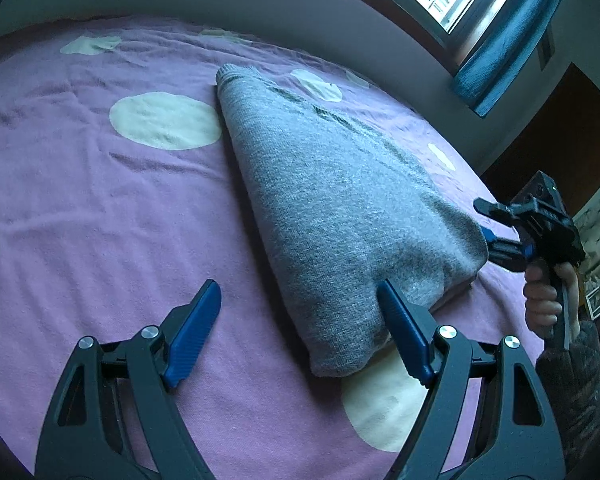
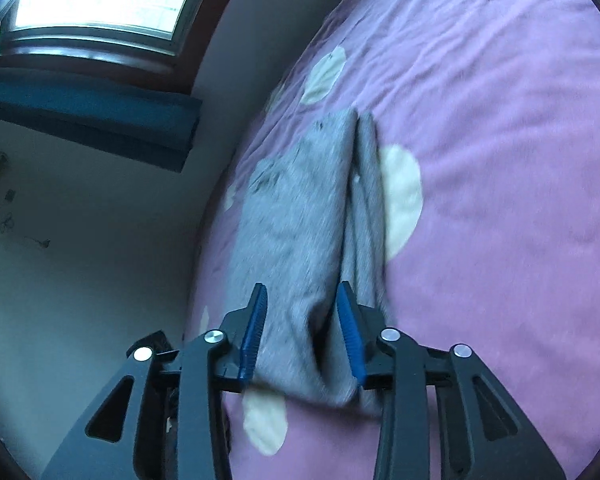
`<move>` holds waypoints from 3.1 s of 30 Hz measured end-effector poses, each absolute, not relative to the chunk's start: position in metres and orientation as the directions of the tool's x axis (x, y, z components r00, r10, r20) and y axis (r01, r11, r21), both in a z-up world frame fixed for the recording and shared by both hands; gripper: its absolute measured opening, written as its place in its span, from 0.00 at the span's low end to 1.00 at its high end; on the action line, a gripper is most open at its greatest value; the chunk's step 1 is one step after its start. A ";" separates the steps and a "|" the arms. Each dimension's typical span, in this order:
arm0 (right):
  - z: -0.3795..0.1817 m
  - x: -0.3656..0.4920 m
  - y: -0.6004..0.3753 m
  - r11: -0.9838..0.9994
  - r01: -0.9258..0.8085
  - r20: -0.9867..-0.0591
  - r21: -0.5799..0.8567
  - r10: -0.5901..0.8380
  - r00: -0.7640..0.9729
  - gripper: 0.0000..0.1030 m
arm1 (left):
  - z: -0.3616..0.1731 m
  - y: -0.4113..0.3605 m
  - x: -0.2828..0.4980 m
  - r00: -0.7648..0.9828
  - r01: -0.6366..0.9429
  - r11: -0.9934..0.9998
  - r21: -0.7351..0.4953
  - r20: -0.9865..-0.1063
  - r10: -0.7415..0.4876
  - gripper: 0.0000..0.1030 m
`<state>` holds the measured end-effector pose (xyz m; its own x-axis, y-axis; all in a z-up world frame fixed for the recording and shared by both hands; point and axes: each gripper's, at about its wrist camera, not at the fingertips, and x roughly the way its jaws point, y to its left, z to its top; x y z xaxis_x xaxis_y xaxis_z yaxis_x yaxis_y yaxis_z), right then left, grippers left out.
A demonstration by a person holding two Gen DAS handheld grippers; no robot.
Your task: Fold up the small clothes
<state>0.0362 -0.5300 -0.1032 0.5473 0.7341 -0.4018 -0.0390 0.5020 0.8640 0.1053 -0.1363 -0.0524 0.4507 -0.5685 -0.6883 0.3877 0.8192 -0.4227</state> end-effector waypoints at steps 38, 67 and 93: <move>-0.118 0.003 -0.515 0.685 -0.006 -0.551 0.729 0.591 0.589 0.24 | -0.055 -0.144 0.107 0.456 0.392 0.830 -0.397 -0.700 -0.550 0.78; -0.098 -0.019 -0.520 0.677 -0.086 -0.485 0.731 0.604 0.632 0.84 | -0.052 -0.147 0.111 0.454 0.384 0.831 -0.403 -0.701 -0.550 0.90; -0.104 0.105 -0.488 0.679 -0.157 -0.516 0.717 0.669 0.535 0.79 | -0.068 -0.145 0.206 0.379 0.332 0.722 -0.607 -0.615 -0.691 0.77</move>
<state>0.1052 -0.4878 -0.1037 0.5347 0.6690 -0.5162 -0.1570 0.6789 0.7173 0.2065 -0.1451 -0.0675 0.3794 -0.6913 -0.6150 0.3324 0.7221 -0.6067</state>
